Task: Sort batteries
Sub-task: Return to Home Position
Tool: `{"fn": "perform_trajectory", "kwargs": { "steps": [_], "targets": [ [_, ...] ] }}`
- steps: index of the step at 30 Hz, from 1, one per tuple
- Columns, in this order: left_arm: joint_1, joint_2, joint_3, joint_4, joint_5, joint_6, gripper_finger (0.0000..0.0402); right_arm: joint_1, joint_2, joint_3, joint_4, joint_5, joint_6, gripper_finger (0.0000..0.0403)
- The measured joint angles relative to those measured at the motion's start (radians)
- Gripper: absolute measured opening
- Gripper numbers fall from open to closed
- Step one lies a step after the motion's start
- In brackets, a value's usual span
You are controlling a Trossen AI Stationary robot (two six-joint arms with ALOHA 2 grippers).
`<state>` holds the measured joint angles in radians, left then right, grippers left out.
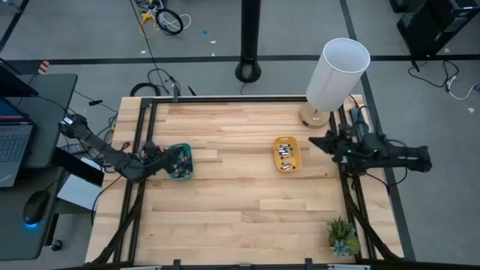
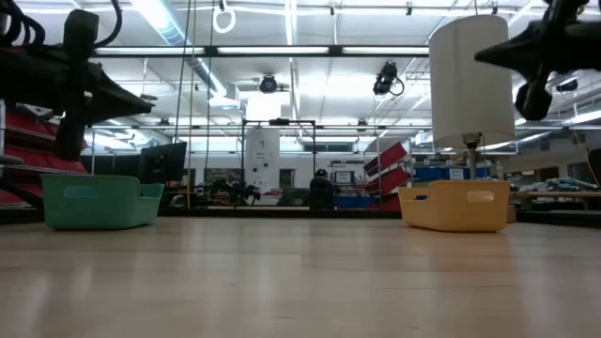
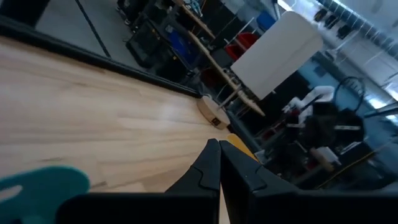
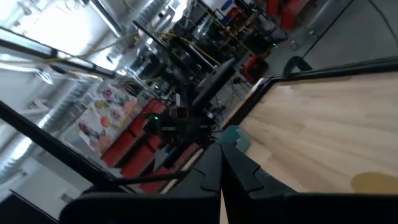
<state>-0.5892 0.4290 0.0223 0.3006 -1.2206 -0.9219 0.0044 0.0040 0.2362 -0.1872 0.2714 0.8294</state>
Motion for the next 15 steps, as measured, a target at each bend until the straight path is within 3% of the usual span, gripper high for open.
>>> {"fn": "perform_trajectory", "kwargs": {
  "steps": [3, 9, 12, 15],
  "targets": [
    [0.000, 0.002, -0.014, 0.005, 0.016, -0.020, 0.0015, 0.000, 0.000, -0.093, 0.111, 0.000, 0.040, 0.0007],
    [0.000, 0.002, -0.014, -0.015, 0.055, -0.026, 0.0015, 0.001, 0.005, -0.203, 0.171, -0.012, 0.196, 0.0017],
    [0.000, 0.002, -0.014, -0.070, 0.055, 0.034, 0.0015, 0.001, 0.021, -0.208, 0.208, 0.010, 0.182, 0.0021],
    [0.000, 0.002, -0.014, -0.118, 0.059, 0.141, 0.0015, 0.000, 0.021, -0.208, 0.187, 0.029, 0.066, 0.0020]
  ]
}}
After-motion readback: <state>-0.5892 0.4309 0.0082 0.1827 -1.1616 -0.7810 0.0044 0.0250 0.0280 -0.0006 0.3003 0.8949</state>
